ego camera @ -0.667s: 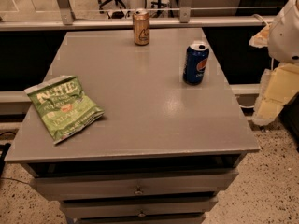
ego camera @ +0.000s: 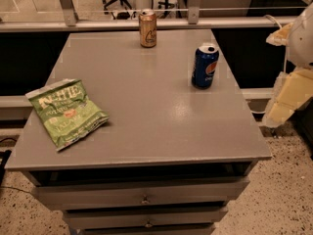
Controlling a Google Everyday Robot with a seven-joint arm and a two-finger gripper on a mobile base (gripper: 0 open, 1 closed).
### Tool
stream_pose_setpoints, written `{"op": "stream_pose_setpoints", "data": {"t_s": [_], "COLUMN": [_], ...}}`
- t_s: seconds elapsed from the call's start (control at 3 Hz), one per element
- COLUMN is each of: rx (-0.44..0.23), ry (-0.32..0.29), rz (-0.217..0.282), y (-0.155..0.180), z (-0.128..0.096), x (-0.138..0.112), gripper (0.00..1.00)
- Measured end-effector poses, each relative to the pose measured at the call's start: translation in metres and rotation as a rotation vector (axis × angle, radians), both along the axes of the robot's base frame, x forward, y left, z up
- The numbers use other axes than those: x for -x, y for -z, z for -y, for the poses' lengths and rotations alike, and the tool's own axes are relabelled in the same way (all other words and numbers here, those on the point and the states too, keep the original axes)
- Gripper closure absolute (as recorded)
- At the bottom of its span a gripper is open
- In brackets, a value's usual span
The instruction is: Pick pepsi can
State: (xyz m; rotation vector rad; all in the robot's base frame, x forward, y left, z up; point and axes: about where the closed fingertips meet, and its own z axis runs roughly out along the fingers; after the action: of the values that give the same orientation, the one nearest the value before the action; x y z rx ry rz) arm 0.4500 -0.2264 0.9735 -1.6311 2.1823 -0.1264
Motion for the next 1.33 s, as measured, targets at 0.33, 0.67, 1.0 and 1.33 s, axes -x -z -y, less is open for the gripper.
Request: {"op": "stream_pose_setpoints", "data": {"t_s": [0.33, 0.67, 1.0, 1.33], "rx": [-0.038, -0.209, -0.345, -0.474], "ry": [0.016, 0.022, 0.022, 0.024], "rz": [0.117, 0.227, 0.257, 0.254], "y": [0.007, 0.018, 0.028, 0.04], "z": [0.013, 0.017, 0.011, 0.005], "x": [-0.039, -0.1, -0.134, -0.16], "gripper": [0.0, 0.0, 0.0, 0.0]}}
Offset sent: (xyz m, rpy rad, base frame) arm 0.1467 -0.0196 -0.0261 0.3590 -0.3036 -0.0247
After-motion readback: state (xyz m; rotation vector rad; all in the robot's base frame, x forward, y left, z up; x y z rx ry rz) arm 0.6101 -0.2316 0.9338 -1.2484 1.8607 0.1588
